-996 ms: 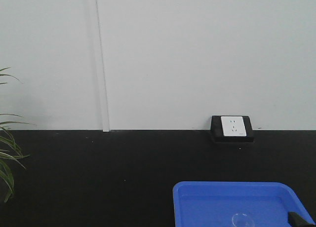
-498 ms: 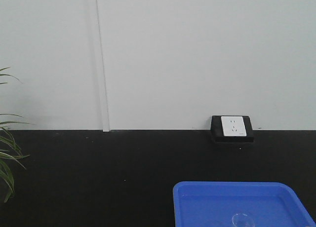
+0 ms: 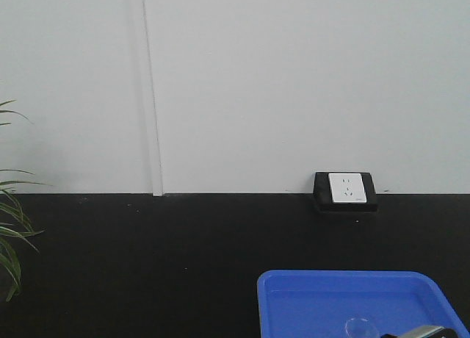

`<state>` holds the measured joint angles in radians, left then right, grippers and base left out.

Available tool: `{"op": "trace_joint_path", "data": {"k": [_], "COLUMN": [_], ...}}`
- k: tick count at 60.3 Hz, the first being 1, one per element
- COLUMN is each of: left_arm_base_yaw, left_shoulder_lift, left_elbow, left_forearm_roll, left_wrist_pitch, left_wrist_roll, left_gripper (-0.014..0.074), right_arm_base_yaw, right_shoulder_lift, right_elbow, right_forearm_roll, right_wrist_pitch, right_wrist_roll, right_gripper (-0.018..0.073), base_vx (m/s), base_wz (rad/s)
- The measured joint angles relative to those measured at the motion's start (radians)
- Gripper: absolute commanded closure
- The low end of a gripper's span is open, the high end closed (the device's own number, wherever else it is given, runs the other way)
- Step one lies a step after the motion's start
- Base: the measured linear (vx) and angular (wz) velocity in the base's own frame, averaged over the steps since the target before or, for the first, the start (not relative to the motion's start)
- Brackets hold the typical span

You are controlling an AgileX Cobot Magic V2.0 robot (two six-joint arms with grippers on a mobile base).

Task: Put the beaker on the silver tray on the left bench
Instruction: 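Close the right gripper on the beaker rim and lift it, then hold the beaker raised in the right gripper and back away from the bench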

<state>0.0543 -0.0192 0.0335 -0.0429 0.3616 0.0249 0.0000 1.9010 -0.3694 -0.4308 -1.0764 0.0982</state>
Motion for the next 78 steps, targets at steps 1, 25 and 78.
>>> {"op": "trace_joint_path", "data": {"k": [1, 25, 78], "left_arm_base_yaw": [0.000, 0.000, 0.000], "left_shoulder_lift": [0.000, 0.000, 0.000], "left_elbow": [0.000, 0.000, 0.000], "left_forearm_roll": [0.000, 0.000, 0.000], "left_wrist_pitch": [0.000, 0.000, 0.000], "left_wrist_roll": [0.000, 0.000, 0.000], "left_gripper": [0.0595, 0.0595, 0.0595], "right_arm_base_yaw": [0.000, 0.000, 0.105], "right_shoulder_lift": [0.007, 0.160, -0.236], "right_elbow": [-0.007, -0.194, -0.246], "right_forearm_roll": [0.000, -0.025, -0.575], "right_wrist_pitch": [0.000, 0.000, 0.088], "right_wrist_roll": [0.000, 0.063, 0.453], "right_gripper": [-0.0034, -0.0032, 0.0573], "base_vx": [0.00, 0.00, 0.00], "base_wz": [0.00, 0.00, 0.00]}}
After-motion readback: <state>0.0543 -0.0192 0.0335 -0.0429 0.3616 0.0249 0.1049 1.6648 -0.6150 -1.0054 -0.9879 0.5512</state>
